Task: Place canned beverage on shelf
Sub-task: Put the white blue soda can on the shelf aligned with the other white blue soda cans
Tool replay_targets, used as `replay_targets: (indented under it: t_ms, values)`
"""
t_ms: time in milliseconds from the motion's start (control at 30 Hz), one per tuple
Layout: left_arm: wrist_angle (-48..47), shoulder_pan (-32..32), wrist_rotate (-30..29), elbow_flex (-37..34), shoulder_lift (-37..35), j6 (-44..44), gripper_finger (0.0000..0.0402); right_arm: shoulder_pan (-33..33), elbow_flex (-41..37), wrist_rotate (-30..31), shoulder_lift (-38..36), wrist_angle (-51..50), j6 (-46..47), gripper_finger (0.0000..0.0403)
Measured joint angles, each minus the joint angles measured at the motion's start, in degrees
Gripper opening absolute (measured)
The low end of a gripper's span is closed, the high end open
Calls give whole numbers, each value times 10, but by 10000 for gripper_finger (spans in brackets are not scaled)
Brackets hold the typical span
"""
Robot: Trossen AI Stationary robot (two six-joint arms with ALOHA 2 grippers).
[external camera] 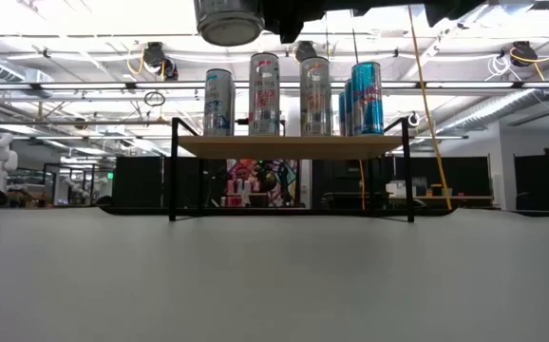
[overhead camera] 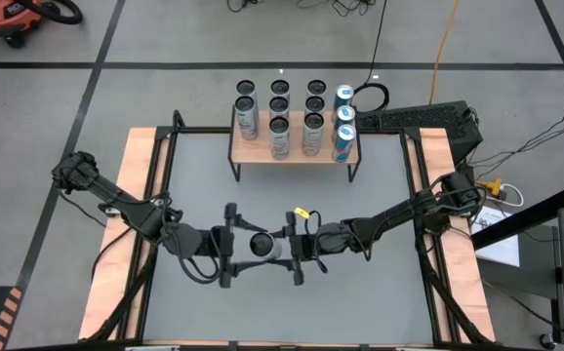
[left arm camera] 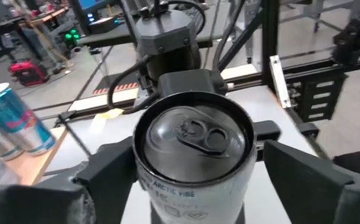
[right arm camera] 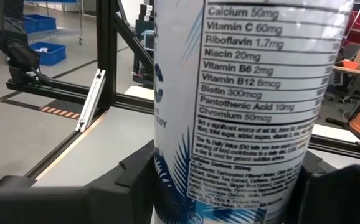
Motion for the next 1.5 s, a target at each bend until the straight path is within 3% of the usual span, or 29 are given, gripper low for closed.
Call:
replay_targets:
  t_ms: [367, 1000, 1233, 1500]
  values:
    - [-7, 0, -18, 0, 0, 0, 238, 0, 0, 1, 0, -1, 0, 195]
    - [-20, -11, -14, -1, 1, -23, 248, 1, 2, 15, -3, -59, 53, 297]
    - [-21, -11, -27, 6, -3, -86, 248, 0, 3, 16, -3, -101, 60, 304]
    - [-16, -11, -34, 9, -5, -94, 248, 1, 1, 19, -5, -134, 69, 304]
